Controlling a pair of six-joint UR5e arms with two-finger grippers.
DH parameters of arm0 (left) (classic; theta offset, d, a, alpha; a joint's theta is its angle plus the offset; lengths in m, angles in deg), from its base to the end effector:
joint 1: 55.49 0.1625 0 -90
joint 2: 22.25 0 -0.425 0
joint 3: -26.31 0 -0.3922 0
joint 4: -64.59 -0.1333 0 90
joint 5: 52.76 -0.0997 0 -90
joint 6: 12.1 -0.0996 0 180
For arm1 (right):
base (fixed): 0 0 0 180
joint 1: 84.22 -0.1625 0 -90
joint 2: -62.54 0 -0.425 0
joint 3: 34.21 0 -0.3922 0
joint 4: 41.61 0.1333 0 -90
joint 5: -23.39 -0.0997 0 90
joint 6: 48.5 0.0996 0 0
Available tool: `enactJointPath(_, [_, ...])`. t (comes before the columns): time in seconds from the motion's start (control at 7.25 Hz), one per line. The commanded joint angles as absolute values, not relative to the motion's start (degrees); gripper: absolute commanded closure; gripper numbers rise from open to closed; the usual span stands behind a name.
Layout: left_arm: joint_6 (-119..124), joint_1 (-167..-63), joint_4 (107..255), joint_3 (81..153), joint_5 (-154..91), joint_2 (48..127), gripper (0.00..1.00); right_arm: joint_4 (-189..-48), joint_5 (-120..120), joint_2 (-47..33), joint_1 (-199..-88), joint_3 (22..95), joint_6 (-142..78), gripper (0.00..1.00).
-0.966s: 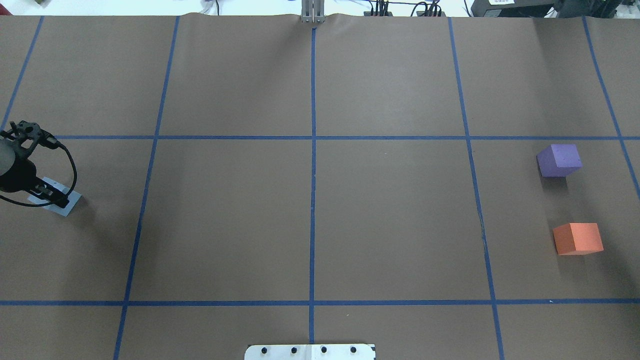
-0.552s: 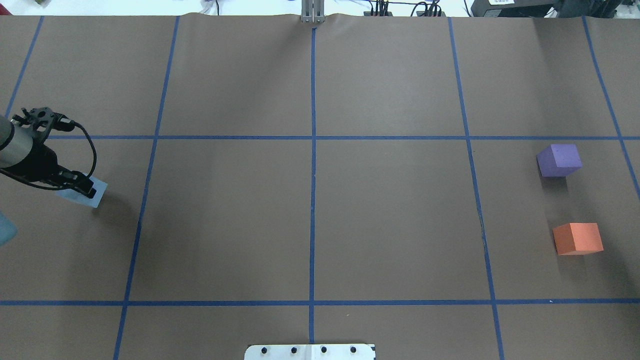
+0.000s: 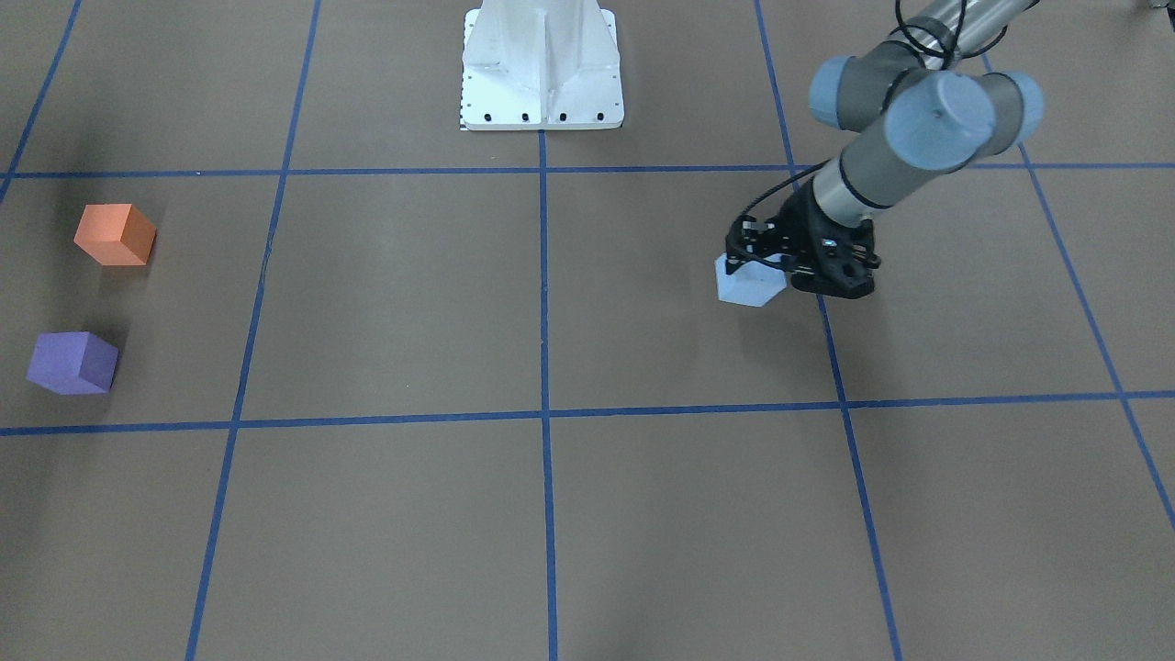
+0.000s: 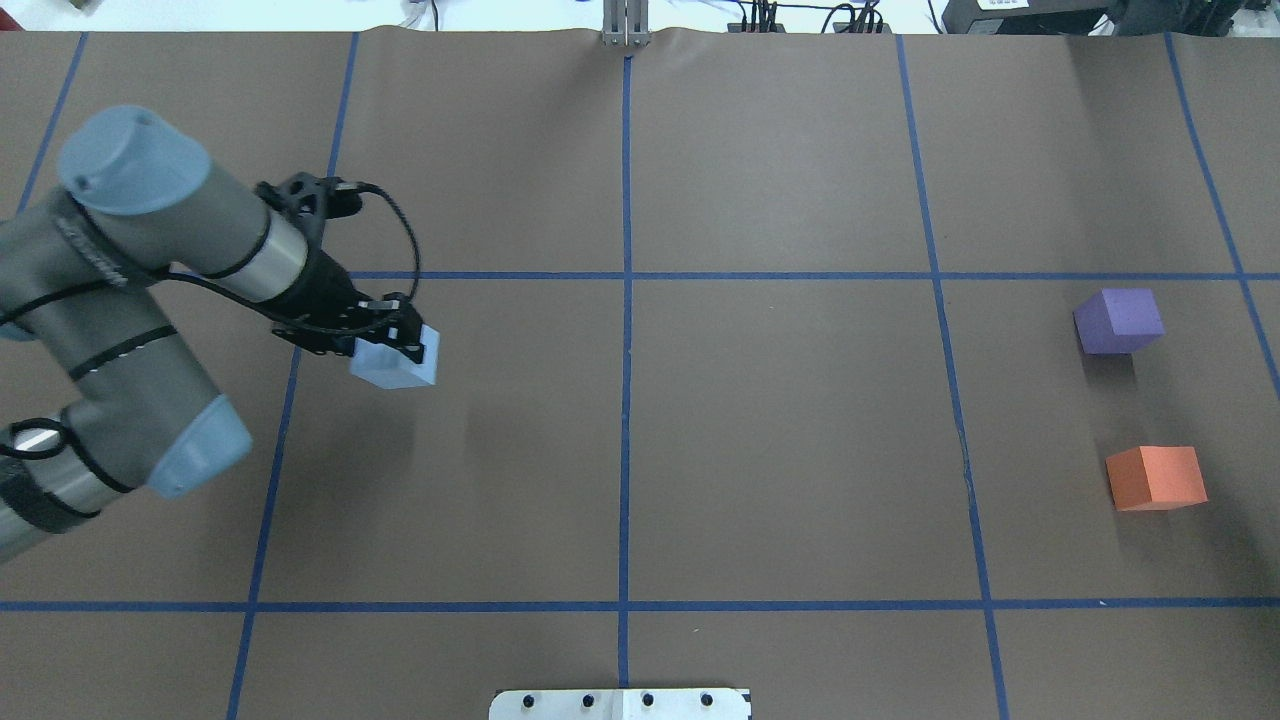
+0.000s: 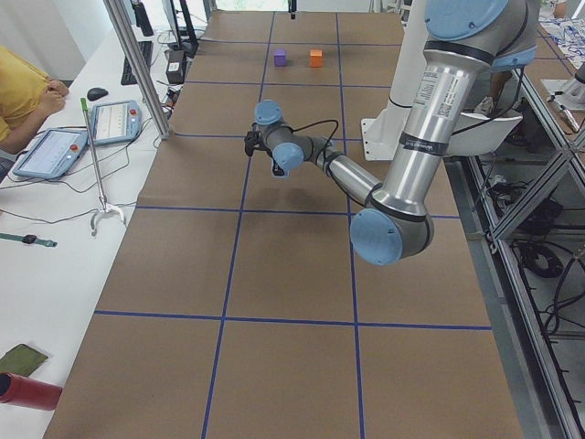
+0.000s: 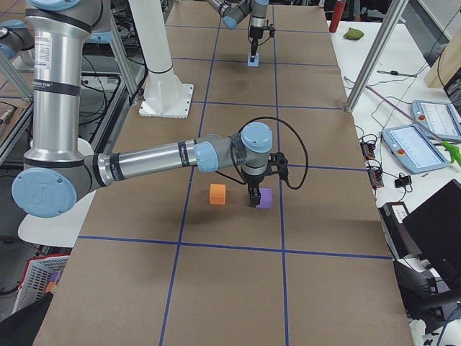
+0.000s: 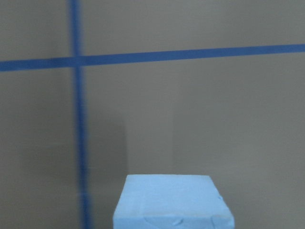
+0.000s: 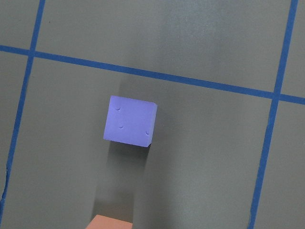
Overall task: Place blue block between orange and purple blocks
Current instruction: 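Carry the light blue cube with the left gripper toward the table center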
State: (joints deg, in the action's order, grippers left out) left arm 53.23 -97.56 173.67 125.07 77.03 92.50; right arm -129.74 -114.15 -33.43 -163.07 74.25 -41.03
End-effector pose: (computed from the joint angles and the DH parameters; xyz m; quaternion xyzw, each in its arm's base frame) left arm 0.4183 -0.4713 0.2992 -0.0257 0.5157 0.0215 0.8561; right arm -0.0287 -0.4550 0.5408 0.0482 -0.4131 -0.0795 0.9059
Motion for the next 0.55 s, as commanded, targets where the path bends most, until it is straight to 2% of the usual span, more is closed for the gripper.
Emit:
enactJointPath(0.0, [61.3, -88.7, 164.3, 119.0, 67.4, 109.6, 1.00, -129.7, -114.2, -33.5, -162.8, 74.2, -41.0, 0.00])
enactJointPath(0.14, [62.5, -86.4, 160.4, 111.2, 65.0, 119.3, 1.00, -129.6, -114.2, -33.4, -162.6, 74.2, -41.0, 0.00])
enactJointPath(0.41, [68.0, -82.5, 160.9, 95.7, 59.6, 133.2, 1.00, -129.6, -114.2, -33.4, -162.1, 74.2, -41.0, 0.00])
